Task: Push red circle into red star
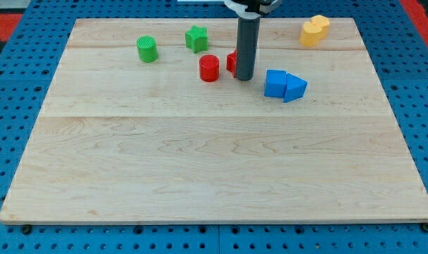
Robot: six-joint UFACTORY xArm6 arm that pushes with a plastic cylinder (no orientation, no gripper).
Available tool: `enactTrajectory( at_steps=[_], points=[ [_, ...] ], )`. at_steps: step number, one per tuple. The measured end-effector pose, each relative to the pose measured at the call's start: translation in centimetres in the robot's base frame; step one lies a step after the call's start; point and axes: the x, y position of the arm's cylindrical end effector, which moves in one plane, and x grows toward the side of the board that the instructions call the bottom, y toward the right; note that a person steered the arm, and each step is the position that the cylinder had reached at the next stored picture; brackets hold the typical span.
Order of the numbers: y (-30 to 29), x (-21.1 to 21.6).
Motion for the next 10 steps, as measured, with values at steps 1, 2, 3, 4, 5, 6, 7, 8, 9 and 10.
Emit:
enactTrajectory(
  at_steps=[1, 2, 3, 4, 5, 6, 7, 8, 9, 10],
  points=[
    [-1.5, -0.5],
    [-1.9, 1.8],
    [-5.7, 5.8],
    [-9.8, 4.9],
    [-8.1, 2.7],
    [-5.1, 1.6],
    [-6.2, 1.9],
    [-8.0, 1.1],
    [-8.8, -1.4],
    [-7.0, -1.5]
  ],
)
